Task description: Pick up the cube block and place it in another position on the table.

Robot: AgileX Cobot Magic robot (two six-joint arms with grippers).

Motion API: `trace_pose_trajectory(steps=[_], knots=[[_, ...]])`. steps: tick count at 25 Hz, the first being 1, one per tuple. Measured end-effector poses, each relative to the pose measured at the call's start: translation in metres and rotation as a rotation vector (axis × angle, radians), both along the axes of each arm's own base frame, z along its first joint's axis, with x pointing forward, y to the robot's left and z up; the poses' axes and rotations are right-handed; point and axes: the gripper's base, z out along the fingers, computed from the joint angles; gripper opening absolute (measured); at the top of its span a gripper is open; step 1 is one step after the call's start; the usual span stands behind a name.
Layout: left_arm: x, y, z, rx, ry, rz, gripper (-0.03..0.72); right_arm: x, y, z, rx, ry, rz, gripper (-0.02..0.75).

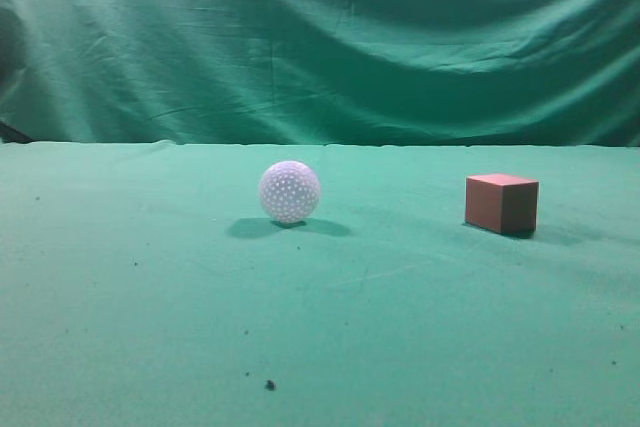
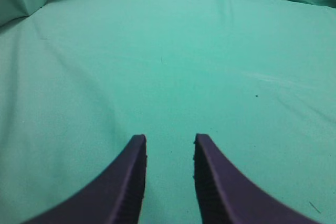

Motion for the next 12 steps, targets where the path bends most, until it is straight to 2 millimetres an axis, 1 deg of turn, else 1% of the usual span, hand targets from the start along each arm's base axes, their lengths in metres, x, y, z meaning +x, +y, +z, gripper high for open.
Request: trace_pose_trajectory(steps=[3, 5, 7, 10, 11, 12], knots=[[0.000, 0.000, 0.000, 0.000, 0.000, 0.000, 0.262, 0.000, 0.000, 0.001, -0.001, -0.006, 0.000, 0.000], [0.000, 0.000, 0.000, 0.000, 0.000, 0.000, 0.262, 0.002, 0.000, 0.006, 0.018, -0.070, -0.010, 0.000], [0.000, 0.000, 0.000, 0.000, 0.000, 0.000, 0.262, 0.005, -0.002, 0.020, 0.104, -0.239, -0.038, 0.000], [0.000, 0.000, 0.000, 0.000, 0.000, 0.000, 0.262, 0.003, -0.007, 0.047, 0.157, -0.536, -0.088, 0.000], [0.000, 0.000, 0.000, 0.000, 0.000, 0.000, 0.262, 0.001, -0.008, 0.052, 0.166, -0.584, -0.096, 0.000], [0.000, 0.000, 0.000, 0.000, 0.000, 0.000, 0.262, 0.001, -0.008, 0.057, 0.172, -0.591, -0.095, 0.000]])
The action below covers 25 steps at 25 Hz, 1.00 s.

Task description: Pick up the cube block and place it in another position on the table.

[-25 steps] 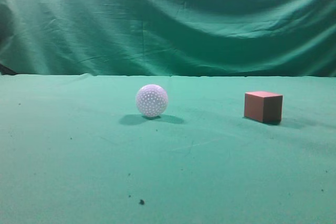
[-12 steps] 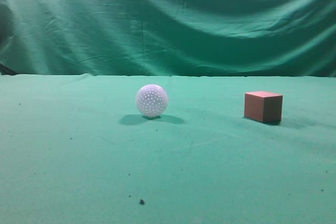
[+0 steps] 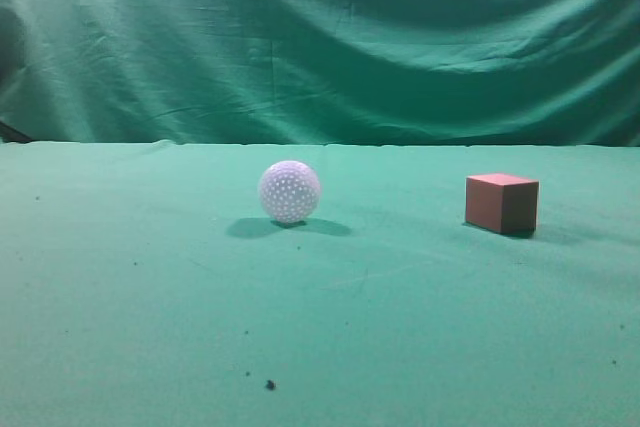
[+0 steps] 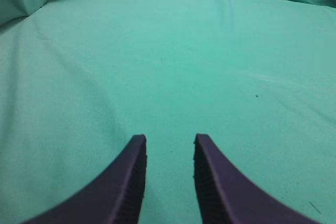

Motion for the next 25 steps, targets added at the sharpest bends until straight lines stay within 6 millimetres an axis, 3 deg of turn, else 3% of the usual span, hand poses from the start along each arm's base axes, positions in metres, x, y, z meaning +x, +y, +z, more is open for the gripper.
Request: trace_pose_trajectory(steps=[3, 8, 15, 21, 25], knots=[[0.000, 0.000, 0.000, 0.000, 0.000, 0.000, 0.262, -0.002, 0.004, 0.027, -0.012, 0.076, 0.040, 0.000], [0.000, 0.000, 0.000, 0.000, 0.000, 0.000, 0.262, 0.017, 0.011, 0.053, -0.014, 0.410, 0.121, 0.000], [0.000, 0.000, 0.000, 0.000, 0.000, 0.000, 0.262, 0.049, 0.019, 0.039, -0.113, 0.773, 0.233, 0.000], [0.000, 0.000, 0.000, 0.000, 0.000, 0.000, 0.262, 0.079, 0.050, 0.039, -0.300, 1.094, 0.494, 0.000], [0.000, 0.000, 0.000, 0.000, 0.000, 0.000, 0.262, 0.108, 0.076, 0.034, -0.385, 1.228, 0.555, 0.000]])
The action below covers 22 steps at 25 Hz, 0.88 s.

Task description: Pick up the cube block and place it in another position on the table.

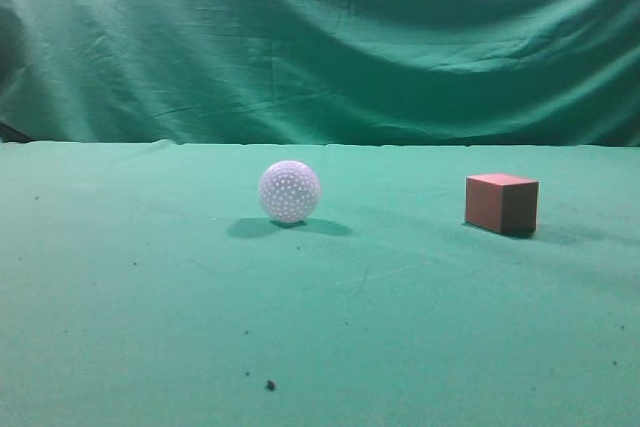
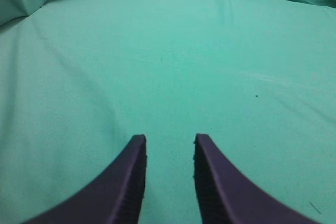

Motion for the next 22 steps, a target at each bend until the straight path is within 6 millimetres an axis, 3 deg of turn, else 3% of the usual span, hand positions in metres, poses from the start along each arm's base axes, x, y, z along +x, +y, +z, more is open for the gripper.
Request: trace_pose_trajectory(steps=[6, 9, 14, 16, 21, 22], knots=[[0.000, 0.000, 0.000, 0.000, 0.000, 0.000, 0.262, 0.049, 0.042, -0.010, -0.149, 0.097, 0.106, 0.000], [0.000, 0.000, 0.000, 0.000, 0.000, 0.000, 0.262, 0.069, 0.063, -0.020, -0.185, 0.140, 0.147, 0.128], [0.000, 0.000, 0.000, 0.000, 0.000, 0.000, 0.262, 0.097, 0.080, -0.041, -0.220, 0.217, 0.143, 0.454], [0.000, 0.000, 0.000, 0.000, 0.000, 0.000, 0.262, 0.104, 0.085, -0.049, -0.223, 0.237, 0.130, 0.538], [0.000, 0.000, 0.000, 0.000, 0.000, 0.000, 0.262, 0.120, 0.094, -0.074, -0.246, 0.288, 0.121, 0.535], [0.000, 0.000, 0.000, 0.000, 0.000, 0.000, 0.262, 0.122, 0.095, -0.080, -0.251, 0.302, 0.118, 0.475]])
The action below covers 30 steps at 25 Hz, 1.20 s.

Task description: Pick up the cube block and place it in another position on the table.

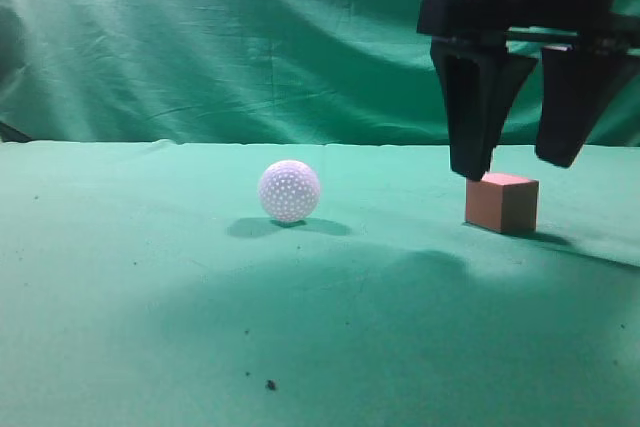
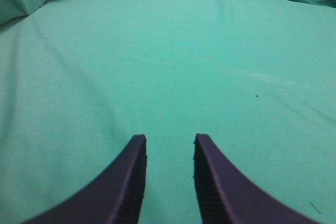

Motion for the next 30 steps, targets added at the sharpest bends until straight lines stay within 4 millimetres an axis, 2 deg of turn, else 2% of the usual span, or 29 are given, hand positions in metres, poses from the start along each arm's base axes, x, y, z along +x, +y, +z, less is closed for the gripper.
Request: trace_pose_trajectory(steps=[3, 6, 7, 10, 13, 16, 19, 23, 30], knots=[[0.000, 0.000, 0.000, 0.000, 0.000, 0.000, 0.262, 0.006, 0.003, -0.012, -0.009, 0.017, -0.015, 0.383], [0.000, 0.000, 0.000, 0.000, 0.000, 0.000, 0.262, 0.010, 0.006, -0.011, -0.001, 0.011, -0.032, 0.231], [0.000, 0.000, 0.000, 0.000, 0.000, 0.000, 0.262, 0.012, 0.006, -0.009, -0.004, 0.003, -0.030, 0.213], [0.000, 0.000, 0.000, 0.000, 0.000, 0.000, 0.262, 0.023, 0.004, 0.004, -0.036, -0.040, -0.061, 0.228], [0.000, 0.000, 0.000, 0.000, 0.000, 0.000, 0.262, 0.047, -0.010, 0.028, -0.061, -0.123, -0.141, 0.228], [0.000, 0.000, 0.000, 0.000, 0.000, 0.000, 0.262, 0.076, -0.038, 0.051, -0.030, -0.222, -0.259, 0.228], [0.000, 0.000, 0.000, 0.000, 0.000, 0.000, 0.262, 0.095, -0.066, 0.060, 0.027, -0.301, -0.366, 0.228], [0.000, 0.000, 0.000, 0.000, 0.000, 0.000, 0.262, 0.108, -0.083, 0.049, 0.040, -0.313, -0.420, 0.228], [0.000, 0.000, 0.000, 0.000, 0.000, 0.000, 0.262, 0.119, -0.081, -0.003, -0.009, -0.207, -0.407, 0.228]])
